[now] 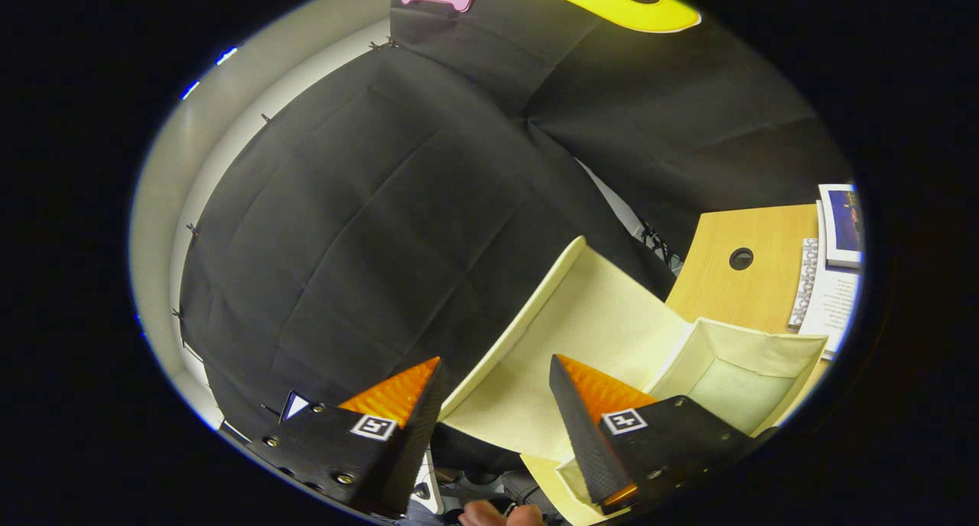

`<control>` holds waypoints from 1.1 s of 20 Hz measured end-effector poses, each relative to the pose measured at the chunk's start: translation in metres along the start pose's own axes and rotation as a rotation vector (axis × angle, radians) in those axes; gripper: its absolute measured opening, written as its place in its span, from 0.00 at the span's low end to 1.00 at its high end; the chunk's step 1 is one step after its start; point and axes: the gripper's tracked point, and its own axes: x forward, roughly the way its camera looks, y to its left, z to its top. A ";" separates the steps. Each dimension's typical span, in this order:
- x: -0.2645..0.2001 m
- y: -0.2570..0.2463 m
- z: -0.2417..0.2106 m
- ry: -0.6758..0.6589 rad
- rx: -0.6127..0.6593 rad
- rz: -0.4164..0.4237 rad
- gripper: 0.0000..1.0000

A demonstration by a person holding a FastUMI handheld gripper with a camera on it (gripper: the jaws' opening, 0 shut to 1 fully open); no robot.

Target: Open the storage box then place both shoes into the box .Put the left shoe in first, then the right shoe, with the right side of both shoes facing outward in a uniform manner.

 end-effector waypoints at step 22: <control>-0.241 -0.099 -0.017 -0.214 -0.053 -0.394 0.85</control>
